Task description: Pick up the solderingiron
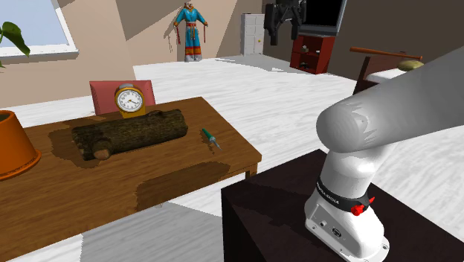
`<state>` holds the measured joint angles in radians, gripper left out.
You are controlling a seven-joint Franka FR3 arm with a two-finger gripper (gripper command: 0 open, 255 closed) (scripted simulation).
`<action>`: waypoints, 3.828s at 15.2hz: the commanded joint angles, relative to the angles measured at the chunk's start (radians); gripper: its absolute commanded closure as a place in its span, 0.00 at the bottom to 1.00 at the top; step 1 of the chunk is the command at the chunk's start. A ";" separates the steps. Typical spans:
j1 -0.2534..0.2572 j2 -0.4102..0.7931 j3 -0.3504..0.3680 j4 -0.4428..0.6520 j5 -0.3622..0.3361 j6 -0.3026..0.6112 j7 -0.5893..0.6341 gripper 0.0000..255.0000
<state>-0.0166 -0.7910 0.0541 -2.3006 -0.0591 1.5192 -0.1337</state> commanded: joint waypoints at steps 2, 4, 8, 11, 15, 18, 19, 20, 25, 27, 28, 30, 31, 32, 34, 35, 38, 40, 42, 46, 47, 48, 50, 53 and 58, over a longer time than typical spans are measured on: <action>0.001 0.013 0.011 -0.018 0.007 0.028 0.017 0.00; 0.004 0.044 0.033 -0.052 0.021 0.086 0.050 0.00; 0.009 0.123 0.077 -0.103 0.044 0.203 0.115 0.00; 0.011 0.197 0.110 -0.127 0.057 0.291 0.165 0.00; 0.012 0.314 0.154 -0.140 0.065 0.408 0.232 0.00; 0.010 0.413 0.186 -0.134 0.062 0.493 0.284 0.00; 0.009 0.449 0.196 -0.129 0.059 0.520 0.303 0.00; 0.007 0.485 0.206 -0.123 0.054 0.547 0.321 0.00; 0.003 0.677 0.248 -0.072 0.011 0.666 0.423 0.00; 0.004 0.759 0.259 -0.042 -0.016 0.707 0.467 0.00; 0.006 0.800 0.263 -0.024 -0.032 0.725 0.490 0.00; 0.012 0.883 0.266 0.014 -0.064 0.758 0.535 0.00; 0.017 0.924 0.266 0.035 -0.081 0.772 0.557 0.00; 0.023 0.966 0.264 0.058 -0.097 0.785 0.579 0.00; 0.038 1.048 0.257 0.107 -0.129 0.808 0.620 0.00; 0.047 1.089 0.252 0.133 -0.144 0.817 0.639 0.00; 0.065 1.168 0.239 0.180 -0.171 0.840 0.671 0.00; 0.070 1.189 0.233 0.179 -0.181 0.861 0.679 0.00; 0.074 1.211 0.226 0.180 -0.192 0.881 0.687 0.00; 0.080 1.240 0.218 0.182 -0.206 0.907 0.698 0.00; 0.082 1.241 0.218 0.182 -0.206 0.907 0.700 1.00; 0.081 1.240 0.218 0.181 -0.206 0.907 0.699 1.00; 0.081 1.240 0.218 0.182 -0.206 0.907 0.699 1.00; 0.081 1.240 0.218 0.182 -0.206 0.907 0.699 1.00; 0.075 1.218 0.224 0.180 -0.196 0.887 0.690 1.00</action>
<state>0.0606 0.4372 0.2751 -2.1197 -0.2598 2.4160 0.5593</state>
